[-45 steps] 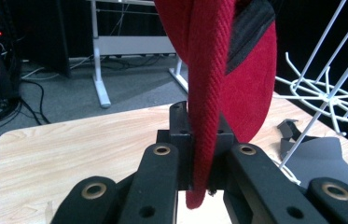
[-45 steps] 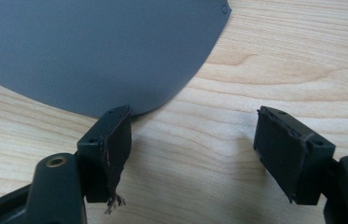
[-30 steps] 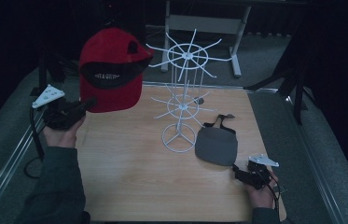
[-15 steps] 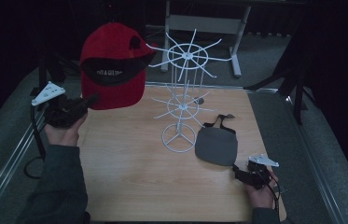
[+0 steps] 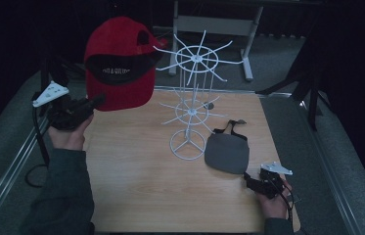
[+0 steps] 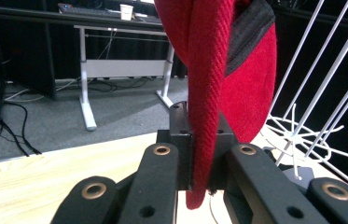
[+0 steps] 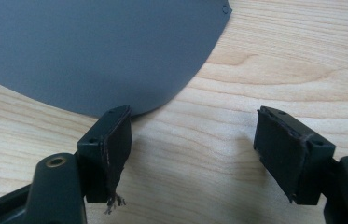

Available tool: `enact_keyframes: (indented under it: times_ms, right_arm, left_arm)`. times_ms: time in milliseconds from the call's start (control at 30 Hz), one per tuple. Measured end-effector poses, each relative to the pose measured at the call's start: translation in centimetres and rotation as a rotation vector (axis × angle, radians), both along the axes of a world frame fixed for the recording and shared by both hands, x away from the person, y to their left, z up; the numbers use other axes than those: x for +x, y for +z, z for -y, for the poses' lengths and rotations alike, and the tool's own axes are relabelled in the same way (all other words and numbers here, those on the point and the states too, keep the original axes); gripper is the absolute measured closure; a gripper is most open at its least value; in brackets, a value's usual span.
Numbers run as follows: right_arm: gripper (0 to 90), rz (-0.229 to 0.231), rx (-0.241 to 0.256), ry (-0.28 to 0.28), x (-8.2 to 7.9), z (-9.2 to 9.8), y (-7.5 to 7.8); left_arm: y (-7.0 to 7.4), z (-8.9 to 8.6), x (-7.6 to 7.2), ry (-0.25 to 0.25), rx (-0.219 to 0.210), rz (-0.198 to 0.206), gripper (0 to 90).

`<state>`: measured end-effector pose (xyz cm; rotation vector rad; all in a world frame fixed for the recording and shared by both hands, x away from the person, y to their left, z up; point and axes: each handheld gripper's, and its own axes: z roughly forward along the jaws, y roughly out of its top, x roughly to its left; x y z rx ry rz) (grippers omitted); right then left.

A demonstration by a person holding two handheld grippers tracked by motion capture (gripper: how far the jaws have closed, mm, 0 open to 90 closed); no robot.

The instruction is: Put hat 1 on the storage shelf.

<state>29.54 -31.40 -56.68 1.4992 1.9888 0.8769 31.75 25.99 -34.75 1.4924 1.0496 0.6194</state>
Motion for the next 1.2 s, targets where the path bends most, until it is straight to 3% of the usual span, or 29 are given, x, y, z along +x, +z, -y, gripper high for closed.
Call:
enact_keyframes:
  times_ms: [400, 1200]
  right_arm:
    - [27.7, 0.000, 0.000, 0.001, 0.0, 0.0, 0.0]
    - [27.6, 0.000, 0.000, 0.002, 0.0, 0.0, 0.0]
  left_arm:
    - [0.4, 0.0, -0.1, -0.001, -0.030, 0.014, 86.0]
    - [0.9, 0.3, -0.6, -0.013, -0.011, 0.030, 85.9]
